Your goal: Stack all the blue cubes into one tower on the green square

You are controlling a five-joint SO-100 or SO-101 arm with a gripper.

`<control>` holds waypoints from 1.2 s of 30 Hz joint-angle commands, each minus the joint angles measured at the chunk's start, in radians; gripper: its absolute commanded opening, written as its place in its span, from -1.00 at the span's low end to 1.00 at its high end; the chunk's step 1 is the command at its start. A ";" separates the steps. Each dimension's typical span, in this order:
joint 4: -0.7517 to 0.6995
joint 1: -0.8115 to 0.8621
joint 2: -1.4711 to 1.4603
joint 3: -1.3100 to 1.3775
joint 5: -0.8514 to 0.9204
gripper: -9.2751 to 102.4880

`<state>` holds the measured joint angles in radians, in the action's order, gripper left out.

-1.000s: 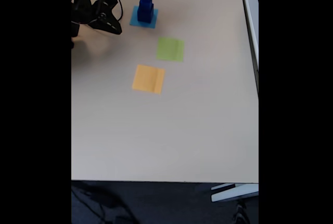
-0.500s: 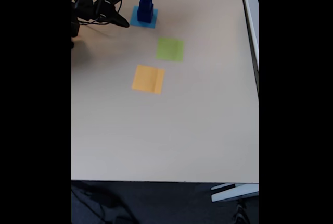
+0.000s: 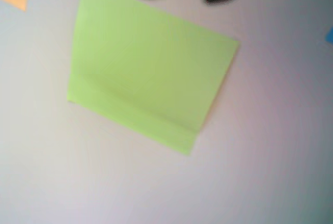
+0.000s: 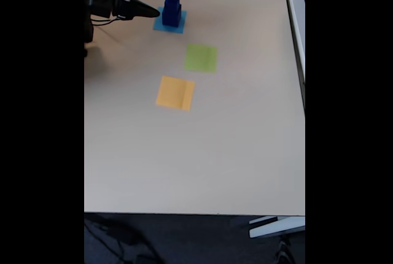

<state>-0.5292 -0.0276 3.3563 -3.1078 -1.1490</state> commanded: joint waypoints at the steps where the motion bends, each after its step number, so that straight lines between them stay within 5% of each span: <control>1: 0.028 -0.018 0.026 0.101 -0.081 -0.83; 8: 0.087 -0.025 0.002 0.158 -0.074 -0.83; 21: 0.141 0.002 -0.551 0.482 -0.225 -0.83; 29: 0.044 -0.074 -0.857 0.749 -0.350 -0.76; 36: -0.275 -0.172 -0.979 0.954 -0.606 -0.73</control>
<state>-0.7240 -0.1779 2.3915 -2.2565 -1.6874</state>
